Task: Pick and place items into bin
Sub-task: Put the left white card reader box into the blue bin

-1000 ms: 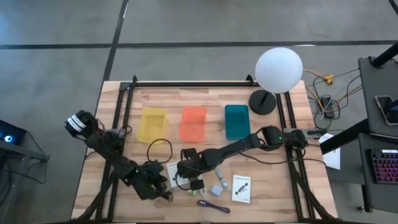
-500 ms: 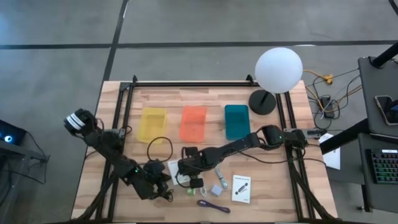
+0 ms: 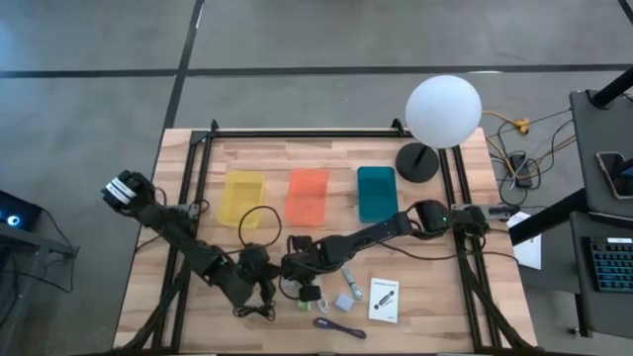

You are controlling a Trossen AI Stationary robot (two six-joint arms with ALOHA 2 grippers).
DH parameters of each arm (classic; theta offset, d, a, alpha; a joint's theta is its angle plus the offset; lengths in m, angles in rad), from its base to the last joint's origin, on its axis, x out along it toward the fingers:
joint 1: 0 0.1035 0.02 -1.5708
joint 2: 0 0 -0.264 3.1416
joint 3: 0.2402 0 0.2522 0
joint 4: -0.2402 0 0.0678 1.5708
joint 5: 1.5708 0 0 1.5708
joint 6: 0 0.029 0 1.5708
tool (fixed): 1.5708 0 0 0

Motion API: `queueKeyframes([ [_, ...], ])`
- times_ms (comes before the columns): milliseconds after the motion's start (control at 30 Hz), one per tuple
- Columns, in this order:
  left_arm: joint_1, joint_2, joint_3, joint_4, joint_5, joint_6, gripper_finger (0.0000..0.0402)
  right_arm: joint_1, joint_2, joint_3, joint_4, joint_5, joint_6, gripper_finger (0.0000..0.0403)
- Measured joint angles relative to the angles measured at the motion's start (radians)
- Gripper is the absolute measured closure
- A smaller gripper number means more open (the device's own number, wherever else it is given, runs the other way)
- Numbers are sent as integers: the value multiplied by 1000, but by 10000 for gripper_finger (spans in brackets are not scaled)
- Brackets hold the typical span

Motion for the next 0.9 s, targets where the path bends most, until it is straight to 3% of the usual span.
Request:
queueKeyframes([
  [167,30,12,2,18,90,2,400,2,0,0,-6,-5,36,394],
  [600,28,14,1,-16,122,2,400,6,-32,1,-33,34,63,390],
  [900,27,14,-1,-42,127,1,400,-11,-47,29,-46,45,45,309],
])
